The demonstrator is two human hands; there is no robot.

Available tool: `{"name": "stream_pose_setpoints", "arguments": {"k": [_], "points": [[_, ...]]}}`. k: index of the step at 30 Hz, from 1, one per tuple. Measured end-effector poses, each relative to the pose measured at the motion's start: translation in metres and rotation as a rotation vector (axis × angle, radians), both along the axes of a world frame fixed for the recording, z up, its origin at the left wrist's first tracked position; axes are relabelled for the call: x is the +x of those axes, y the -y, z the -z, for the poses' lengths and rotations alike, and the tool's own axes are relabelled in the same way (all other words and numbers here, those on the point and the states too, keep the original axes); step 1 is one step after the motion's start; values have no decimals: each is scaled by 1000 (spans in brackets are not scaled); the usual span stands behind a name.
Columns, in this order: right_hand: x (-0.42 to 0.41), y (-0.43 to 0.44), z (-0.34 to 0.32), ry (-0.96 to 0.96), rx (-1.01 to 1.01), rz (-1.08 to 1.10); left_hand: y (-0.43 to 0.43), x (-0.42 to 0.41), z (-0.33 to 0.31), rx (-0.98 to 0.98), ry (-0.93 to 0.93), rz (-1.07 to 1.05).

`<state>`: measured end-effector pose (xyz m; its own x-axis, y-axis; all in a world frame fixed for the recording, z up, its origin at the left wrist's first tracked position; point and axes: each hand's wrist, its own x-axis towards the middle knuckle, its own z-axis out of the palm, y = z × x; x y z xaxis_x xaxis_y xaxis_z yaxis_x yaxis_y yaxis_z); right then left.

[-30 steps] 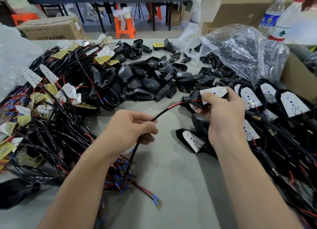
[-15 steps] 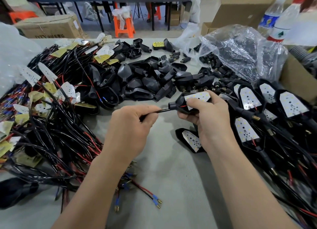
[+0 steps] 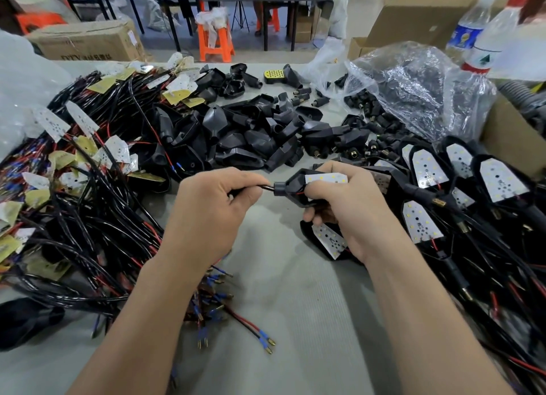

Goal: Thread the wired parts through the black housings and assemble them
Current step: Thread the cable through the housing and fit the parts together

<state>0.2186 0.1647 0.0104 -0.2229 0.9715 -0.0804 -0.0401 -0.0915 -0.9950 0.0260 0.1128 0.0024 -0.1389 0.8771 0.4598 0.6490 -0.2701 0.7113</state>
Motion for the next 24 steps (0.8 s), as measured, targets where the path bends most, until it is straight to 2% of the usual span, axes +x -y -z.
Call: {"name": "stream_pose_setpoints", "arguments": {"k": [3,8,13,16,19,21,24], "points": [[-3,1,2,-4,-16,-7,1,5,2,-21,-37,5],[-4,2,-1,-65,-38,-28,0,12,5,-73,68,-96],[-4,1,-4,-148,-35,186,1,9,1,-167,93,-145],[0,-4,-5,-284,-79,335,-2,-8,-4,-379,235,-52],[4,-7,-4,-352,-106,415,-6,-20,-6,-397,447,22],[5,-7,-3,-311,-80,450,-7,-26,-7,-352,556,15],[9,-8,-3,-101,30,420,-8,-34,-7,-288,706,44]]}}
